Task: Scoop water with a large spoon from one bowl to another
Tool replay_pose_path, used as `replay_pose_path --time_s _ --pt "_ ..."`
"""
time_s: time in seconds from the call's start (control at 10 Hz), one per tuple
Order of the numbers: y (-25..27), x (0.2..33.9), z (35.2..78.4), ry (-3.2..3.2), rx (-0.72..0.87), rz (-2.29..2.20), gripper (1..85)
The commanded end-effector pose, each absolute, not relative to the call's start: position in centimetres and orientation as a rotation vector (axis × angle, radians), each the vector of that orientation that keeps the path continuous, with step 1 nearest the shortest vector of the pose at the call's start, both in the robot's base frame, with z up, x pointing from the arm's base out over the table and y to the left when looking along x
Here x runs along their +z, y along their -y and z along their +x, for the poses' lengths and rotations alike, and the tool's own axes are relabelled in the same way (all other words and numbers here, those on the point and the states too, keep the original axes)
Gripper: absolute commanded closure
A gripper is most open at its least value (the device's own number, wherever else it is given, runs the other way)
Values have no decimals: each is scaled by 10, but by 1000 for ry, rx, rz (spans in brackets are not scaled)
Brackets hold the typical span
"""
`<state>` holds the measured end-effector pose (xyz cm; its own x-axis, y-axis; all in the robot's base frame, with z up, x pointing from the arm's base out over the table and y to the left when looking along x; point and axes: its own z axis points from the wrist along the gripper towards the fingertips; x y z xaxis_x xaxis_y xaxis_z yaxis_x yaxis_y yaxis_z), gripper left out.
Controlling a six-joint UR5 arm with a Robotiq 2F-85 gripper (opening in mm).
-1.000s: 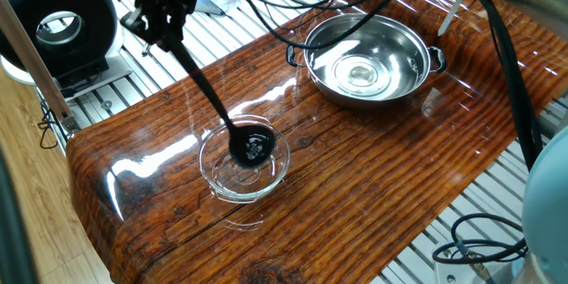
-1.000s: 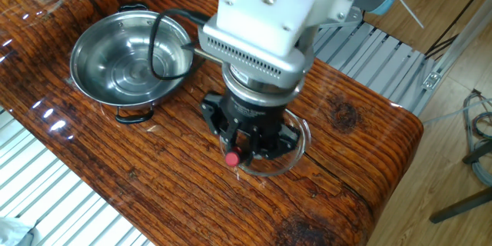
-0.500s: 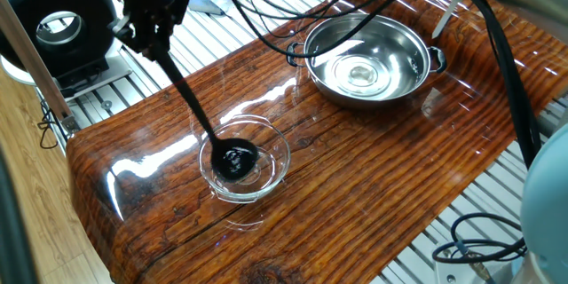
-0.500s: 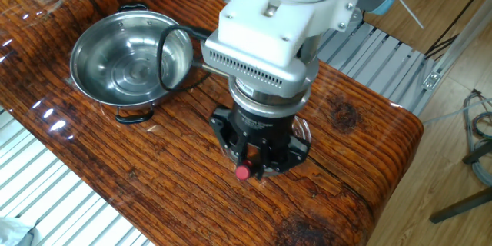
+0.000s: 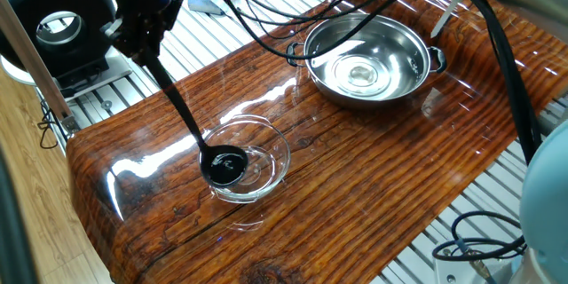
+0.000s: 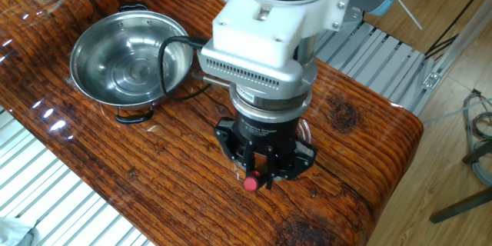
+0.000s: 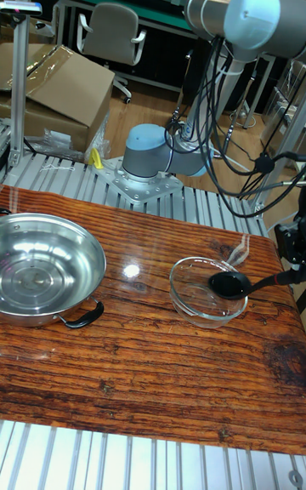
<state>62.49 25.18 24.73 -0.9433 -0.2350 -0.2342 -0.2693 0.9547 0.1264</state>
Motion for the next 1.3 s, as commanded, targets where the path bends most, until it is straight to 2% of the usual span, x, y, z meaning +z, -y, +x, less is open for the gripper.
replay_pose_path --time_s 0.0,1.2 --pt "-252 249 624 -2880 329 -415 847" --pt "-257 258 605 -2821 577 -679 847"
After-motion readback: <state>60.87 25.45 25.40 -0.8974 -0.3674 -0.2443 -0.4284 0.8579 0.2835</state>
